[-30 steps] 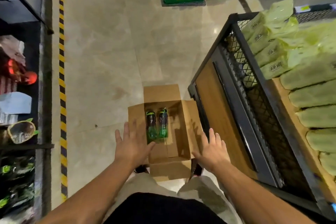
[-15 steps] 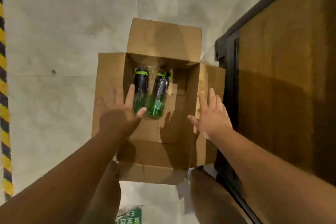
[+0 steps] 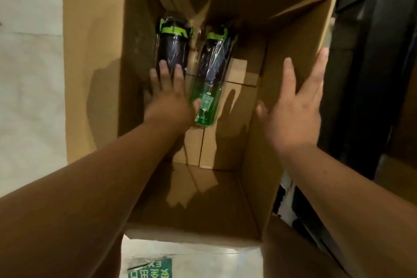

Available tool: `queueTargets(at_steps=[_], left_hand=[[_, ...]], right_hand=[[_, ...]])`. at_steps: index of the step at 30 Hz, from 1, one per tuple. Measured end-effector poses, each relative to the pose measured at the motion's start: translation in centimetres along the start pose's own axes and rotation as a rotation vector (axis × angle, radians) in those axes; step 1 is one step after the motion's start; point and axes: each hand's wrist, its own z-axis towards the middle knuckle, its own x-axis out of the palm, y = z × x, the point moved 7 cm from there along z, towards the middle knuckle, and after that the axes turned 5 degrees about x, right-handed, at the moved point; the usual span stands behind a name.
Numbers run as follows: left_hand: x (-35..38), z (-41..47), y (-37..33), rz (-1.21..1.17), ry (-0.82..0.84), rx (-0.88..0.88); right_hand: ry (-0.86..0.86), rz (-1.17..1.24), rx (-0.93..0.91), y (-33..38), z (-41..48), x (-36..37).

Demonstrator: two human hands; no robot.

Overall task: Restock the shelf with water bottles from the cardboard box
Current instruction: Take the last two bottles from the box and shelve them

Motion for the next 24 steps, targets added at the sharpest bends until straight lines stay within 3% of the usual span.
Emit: queueTargets(at_steps=[4,8,13,18,24], left_hand=[[2.5,1.8,1.9,-0.315,-0.007,-0.157],[2.4,3.5,2.8,-0.534,-0.175,-0.270],[4.3,5.4,1.3,-0.720,-0.011,-0.455],[6.8,5.0,1.3,-1.080,0.038,-0.555],[0.4,-7.5,-0.6,-1.473,0.107,-0.555]], right_hand=[[-0.005,-0.029,-0.025,-0.5,0.3,0.1],[-0.019,-0.029,-0.028,-0.1,0.3,0.2],[-0.025,-0.014,-0.023,0.1,0.3,0.4],[-0.030,-0.049,-0.033,-0.2,0.3,0.1],[-0.014,0.020,-0.001,0.3,0.0,-0.3]])
